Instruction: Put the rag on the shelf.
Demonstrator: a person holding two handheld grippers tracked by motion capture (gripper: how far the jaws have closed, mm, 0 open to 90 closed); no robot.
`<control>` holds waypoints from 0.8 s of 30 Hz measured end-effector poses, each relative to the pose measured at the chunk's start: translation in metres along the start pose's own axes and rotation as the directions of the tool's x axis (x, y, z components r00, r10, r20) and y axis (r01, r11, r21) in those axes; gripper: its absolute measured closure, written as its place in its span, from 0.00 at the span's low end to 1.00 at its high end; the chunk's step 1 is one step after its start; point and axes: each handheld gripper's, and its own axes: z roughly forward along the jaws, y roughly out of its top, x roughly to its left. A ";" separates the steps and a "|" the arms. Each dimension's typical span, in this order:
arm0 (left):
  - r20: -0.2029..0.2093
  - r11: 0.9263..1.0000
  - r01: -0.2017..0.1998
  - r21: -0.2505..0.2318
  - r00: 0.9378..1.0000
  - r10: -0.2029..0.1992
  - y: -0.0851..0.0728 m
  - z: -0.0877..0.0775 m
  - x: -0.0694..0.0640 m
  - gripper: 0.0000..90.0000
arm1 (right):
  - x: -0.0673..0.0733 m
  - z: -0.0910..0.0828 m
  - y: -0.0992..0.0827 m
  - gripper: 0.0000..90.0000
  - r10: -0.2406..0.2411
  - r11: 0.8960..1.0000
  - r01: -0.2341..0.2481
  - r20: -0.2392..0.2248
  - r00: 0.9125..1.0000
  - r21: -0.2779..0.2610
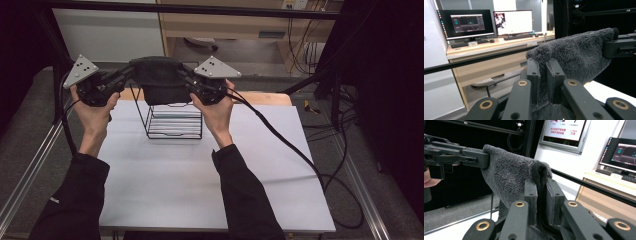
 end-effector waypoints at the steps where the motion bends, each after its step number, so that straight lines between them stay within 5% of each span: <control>1: 0.001 1.000 0.001 0.001 1.000 -0.001 -0.001 0.000 0.000 0.91 | 0.000 -0.001 -0.001 0.90 0.002 1.000 -0.002 -0.004 1.000 0.004; 12: 0.005 0.999 -0.021 0.039 1.000 0.020 -0.013 -0.007 -0.010 0.90 | 0.003 -0.005 -0.013 0.88 0.014 0.999 -0.013 -0.026 1.000 0.049; 24: 0.008 0.993 0.025 0.118 1.000 -0.026 -0.032 -0.015 -0.018 0.85 | 0.006 -0.012 -0.026 0.77 0.041 0.991 -0.036 -0.032 0.999 0.127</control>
